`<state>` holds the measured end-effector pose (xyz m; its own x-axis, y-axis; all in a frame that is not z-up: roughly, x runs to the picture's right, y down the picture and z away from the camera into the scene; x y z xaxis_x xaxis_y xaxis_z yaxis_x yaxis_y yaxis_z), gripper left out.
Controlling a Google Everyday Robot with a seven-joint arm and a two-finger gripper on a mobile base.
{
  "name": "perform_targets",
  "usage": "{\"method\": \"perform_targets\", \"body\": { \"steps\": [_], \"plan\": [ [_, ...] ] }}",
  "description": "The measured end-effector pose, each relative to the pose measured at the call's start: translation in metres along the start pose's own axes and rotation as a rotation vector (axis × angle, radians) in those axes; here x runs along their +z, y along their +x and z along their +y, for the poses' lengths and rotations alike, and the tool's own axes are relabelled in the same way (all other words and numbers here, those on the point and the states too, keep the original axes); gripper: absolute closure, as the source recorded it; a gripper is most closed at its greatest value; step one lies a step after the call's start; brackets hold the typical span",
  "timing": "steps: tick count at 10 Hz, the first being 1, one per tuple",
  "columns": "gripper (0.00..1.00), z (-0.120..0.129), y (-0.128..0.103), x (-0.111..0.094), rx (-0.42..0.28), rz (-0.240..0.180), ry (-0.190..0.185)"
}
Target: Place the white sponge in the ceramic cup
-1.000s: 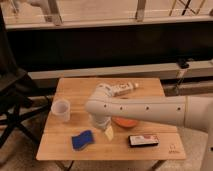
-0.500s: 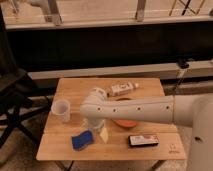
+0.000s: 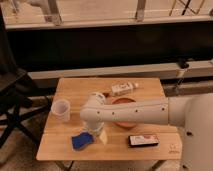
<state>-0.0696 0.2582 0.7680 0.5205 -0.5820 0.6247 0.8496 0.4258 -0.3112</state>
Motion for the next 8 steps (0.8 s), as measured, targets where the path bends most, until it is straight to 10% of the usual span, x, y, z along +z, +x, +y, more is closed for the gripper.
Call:
{"method": "perform_targets", "body": {
  "steps": [8],
  "plan": [
    [0.2, -0.016, -0.007, 0.019, -0.062, -0.015, -0.008]
  ]
}}
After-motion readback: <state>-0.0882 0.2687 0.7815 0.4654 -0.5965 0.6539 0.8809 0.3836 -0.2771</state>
